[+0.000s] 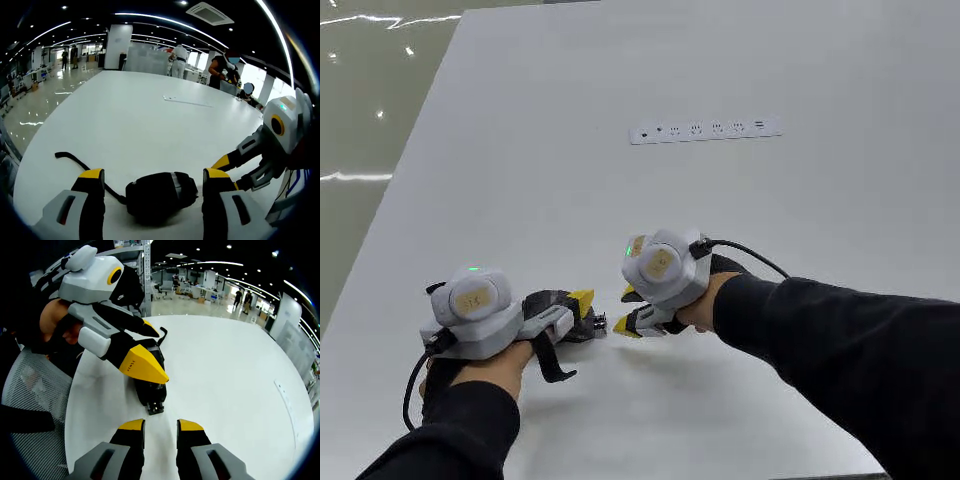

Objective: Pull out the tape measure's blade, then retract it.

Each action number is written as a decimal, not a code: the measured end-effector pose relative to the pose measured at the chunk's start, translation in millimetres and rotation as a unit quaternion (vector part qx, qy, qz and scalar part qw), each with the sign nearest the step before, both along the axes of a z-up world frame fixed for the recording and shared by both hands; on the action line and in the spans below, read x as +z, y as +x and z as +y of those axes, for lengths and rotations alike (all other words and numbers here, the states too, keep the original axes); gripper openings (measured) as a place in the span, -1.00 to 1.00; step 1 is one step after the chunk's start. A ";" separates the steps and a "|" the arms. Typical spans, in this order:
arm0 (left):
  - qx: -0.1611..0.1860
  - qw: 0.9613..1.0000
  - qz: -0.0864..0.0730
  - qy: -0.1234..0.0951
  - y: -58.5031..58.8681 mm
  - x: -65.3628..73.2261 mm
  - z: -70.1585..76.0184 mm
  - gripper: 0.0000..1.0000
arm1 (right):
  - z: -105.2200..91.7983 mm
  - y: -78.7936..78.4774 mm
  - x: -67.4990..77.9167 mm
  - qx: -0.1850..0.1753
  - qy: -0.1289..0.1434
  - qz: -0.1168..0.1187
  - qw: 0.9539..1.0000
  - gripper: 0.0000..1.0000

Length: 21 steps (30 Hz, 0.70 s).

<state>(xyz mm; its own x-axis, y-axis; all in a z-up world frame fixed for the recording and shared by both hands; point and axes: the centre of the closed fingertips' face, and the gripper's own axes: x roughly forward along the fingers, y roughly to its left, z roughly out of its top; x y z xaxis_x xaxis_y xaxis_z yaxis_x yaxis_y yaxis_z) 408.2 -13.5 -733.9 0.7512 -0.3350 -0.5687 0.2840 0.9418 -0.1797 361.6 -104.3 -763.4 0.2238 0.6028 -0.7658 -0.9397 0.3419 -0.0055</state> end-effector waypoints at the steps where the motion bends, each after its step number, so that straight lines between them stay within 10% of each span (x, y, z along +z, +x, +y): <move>1: -0.001 1.000 0.001 -0.001 -0.3 0.2 -0.3 0.55 | -1.4 -0.6 1.3 -0.002 0.001 0.000 1.000 -0.57; 21: -0.056 0.998 -0.001 0.023 -11.1 -3.3 6.9 0.99 | -55.4 -21.1 17.9 -0.077 0.037 0.007 0.996 -0.40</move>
